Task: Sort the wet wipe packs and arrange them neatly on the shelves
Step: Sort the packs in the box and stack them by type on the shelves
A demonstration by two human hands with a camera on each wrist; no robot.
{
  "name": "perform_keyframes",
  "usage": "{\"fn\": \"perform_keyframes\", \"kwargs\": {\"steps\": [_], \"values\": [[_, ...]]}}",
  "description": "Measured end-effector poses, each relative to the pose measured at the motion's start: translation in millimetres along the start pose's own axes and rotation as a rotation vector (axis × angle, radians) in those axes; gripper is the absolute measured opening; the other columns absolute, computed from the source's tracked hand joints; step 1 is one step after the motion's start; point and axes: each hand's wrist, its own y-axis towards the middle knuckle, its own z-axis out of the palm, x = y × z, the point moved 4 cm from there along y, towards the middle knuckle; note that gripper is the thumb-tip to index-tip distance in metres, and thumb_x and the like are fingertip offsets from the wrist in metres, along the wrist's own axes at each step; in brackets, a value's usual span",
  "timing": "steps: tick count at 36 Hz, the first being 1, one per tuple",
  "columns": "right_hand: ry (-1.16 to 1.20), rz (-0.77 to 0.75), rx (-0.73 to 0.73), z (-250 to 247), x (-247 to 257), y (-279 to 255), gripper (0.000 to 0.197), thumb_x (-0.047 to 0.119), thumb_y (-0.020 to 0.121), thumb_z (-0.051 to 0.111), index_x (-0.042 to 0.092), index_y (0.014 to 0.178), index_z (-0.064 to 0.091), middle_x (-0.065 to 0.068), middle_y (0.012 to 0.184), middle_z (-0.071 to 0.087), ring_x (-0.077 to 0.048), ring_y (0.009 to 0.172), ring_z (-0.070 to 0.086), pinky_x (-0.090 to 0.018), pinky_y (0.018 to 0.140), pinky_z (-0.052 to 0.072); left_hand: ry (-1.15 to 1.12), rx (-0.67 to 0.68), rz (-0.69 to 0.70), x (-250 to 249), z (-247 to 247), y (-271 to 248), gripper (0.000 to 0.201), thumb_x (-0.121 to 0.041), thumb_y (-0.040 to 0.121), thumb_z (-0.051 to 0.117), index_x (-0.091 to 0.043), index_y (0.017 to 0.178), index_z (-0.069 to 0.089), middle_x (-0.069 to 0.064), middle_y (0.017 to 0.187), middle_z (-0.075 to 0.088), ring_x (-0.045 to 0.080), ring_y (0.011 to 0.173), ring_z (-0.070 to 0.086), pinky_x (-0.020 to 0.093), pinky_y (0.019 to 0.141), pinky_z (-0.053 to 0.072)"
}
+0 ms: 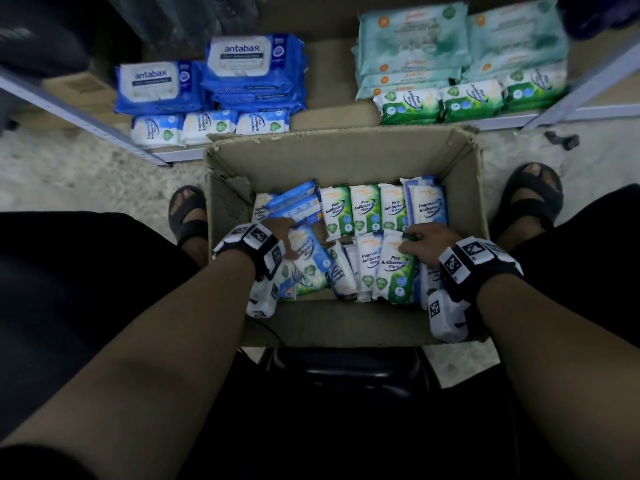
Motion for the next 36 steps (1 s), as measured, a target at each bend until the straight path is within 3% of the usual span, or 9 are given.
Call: {"fn": "perform_keyframes", "kwargs": {"steps": [10,13,16,19,21,23,27,33,36], "values": [[-0.004,-0.007,-0.014,-1.5,3.1,-3.8,0.056,0.037,0.093,0.064,0.015,0.142,0.05,-0.009,0.152,0.041,-0.028,0.136,0.041,-0.029,0.107,0.034,-0.224,-0.434,-0.125,21.4,-79.4,-29.7,0.08,-0.034,0.086,0.074,-0.007,0.15,0.033,0.018,0.149,0.043,0.036,0.133,0.044,0.041,0.103,0.04],[0.0,-0.007,0.001,-2.1,4.0,-4.5,0.055,0.036,0.095,0.062,0.014,0.143,0.048,-0.009,0.153,0.039,-0.029,0.137,0.039,-0.03,0.107,0.034,-0.304,-0.628,-0.113,15.0,-81.4,-35.0,0.066,-0.028,0.082,0.078,-0.01,0.139,0.048,0.018,0.14,0.05,0.037,0.12,0.053,0.042,0.098,0.047],[-0.006,-0.011,0.004,-1.8,4.8,-3.6,0.054,0.036,0.095,0.062,0.014,0.142,0.049,-0.009,0.151,0.041,-0.028,0.136,0.041,-0.03,0.106,0.034,-0.406,-0.795,-0.12,4.0,-73.8,-38.0,0.065,-0.02,0.076,0.081,-0.008,0.13,0.046,0.017,0.144,0.033,0.039,0.115,0.052,0.043,0.098,0.047],[0.002,-0.012,0.006,-1.3,4.8,-2.3,0.055,0.037,0.094,0.062,0.014,0.143,0.049,-0.009,0.152,0.041,-0.029,0.136,0.041,-0.031,0.107,0.034,-0.414,-0.881,-0.097,-11.7,-64.2,-38.0,0.045,-0.018,0.076,0.078,-0.009,0.113,0.052,0.015,0.128,0.046,0.036,0.106,0.054,0.042,0.088,0.049],[0.002,-0.014,0.013,-1.2,5.1,-1.5,0.055,0.037,0.094,0.062,0.014,0.143,0.049,-0.009,0.151,0.041,-0.029,0.136,0.041,-0.032,0.108,0.034,-0.374,-0.738,-0.026,-26.9,-55.6,-29.5,0.02,-0.02,0.081,0.073,-0.021,0.092,0.056,0.009,0.106,0.062,0.027,0.095,0.061,0.038,0.081,0.051],[0.002,-0.016,0.017,-1.4,5.0,-0.8,0.055,0.036,0.094,0.062,0.014,0.142,0.049,-0.008,0.151,0.042,-0.029,0.135,0.041,-0.031,0.107,0.035,-0.205,-0.414,0.025,-43.2,-41.5,-17.9,0.012,-0.028,0.087,0.069,-0.03,0.084,0.057,0.005,0.101,0.068,0.023,0.092,0.063,0.035,0.081,0.052],[0.014,-0.026,0.007,-1.8,4.2,-0.2,0.051,0.034,0.093,0.064,0.014,0.139,0.053,-0.009,0.149,0.045,-0.028,0.133,0.043,-0.029,0.103,0.036,-0.116,0.094,0.053,-50.7,4.0,-1.7,0.027,-0.025,0.09,0.07,-0.009,0.113,0.072,0.008,0.122,0.066,0.028,0.113,0.06,0.029,0.088,0.047],[0.007,-0.035,0.011,-2.8,6.2,0.7,0.047,0.032,0.093,0.064,0.013,0.135,0.057,-0.01,0.145,0.049,-0.029,0.13,0.046,-0.031,0.102,0.038,0.024,0.141,0.022,-36.4,53.4,22.5,0.047,-0.016,0.092,0.066,-0.007,0.137,0.052,0.008,0.141,0.053,0.025,0.126,0.052,0.03,0.1,0.041],[-0.001,-0.04,0.019,-3.6,8.3,0.0,0.045,0.032,0.093,0.064,0.011,0.133,0.059,-0.01,0.144,0.05,-0.029,0.129,0.047,-0.033,0.103,0.039,0.088,0.196,0.059,-34.7,61.6,29.9,0.047,-0.011,0.097,0.058,-0.004,0.141,0.045,0.014,0.142,0.049,0.027,0.121,0.052,0.03,0.094,0.04]]}}
